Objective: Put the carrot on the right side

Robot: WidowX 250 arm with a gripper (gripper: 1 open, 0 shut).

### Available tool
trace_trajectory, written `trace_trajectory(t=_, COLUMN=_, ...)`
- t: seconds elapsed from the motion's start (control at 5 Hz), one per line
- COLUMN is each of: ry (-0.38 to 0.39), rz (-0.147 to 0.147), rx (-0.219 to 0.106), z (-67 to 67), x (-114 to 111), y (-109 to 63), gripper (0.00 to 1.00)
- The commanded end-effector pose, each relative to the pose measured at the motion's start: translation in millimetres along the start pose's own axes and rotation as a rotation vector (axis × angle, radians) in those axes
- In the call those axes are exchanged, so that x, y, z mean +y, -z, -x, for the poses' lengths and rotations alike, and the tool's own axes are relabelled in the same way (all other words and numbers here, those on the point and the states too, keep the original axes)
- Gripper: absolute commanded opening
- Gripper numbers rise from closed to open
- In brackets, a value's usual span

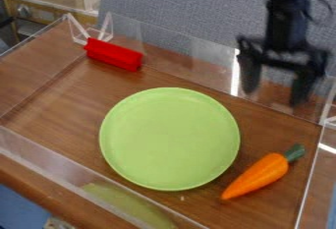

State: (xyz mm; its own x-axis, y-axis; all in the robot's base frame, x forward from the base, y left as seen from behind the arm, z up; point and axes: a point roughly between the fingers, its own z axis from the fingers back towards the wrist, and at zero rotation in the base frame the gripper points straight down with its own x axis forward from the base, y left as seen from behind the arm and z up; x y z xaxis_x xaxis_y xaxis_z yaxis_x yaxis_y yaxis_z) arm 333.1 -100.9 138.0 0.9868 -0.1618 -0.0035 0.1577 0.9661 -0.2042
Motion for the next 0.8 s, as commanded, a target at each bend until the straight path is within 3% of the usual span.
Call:
trace_trajectory(t=0.0, ry=-0.076, rz=-0.018, rx=-0.106, z=28.5, x=19, y=-41.5, gripper=1.0)
trace_trajectory(t=0.4, ry=-0.175, rz=-0.04, rx=-0.103, z=31.8, x=13, y=-1.9, gripper=1.0)
trace_trajectory(t=0.6, ry=-0.219, rz=-0.048, rx=-0.119, z=32.6, x=5, y=2.9, gripper=1.0)
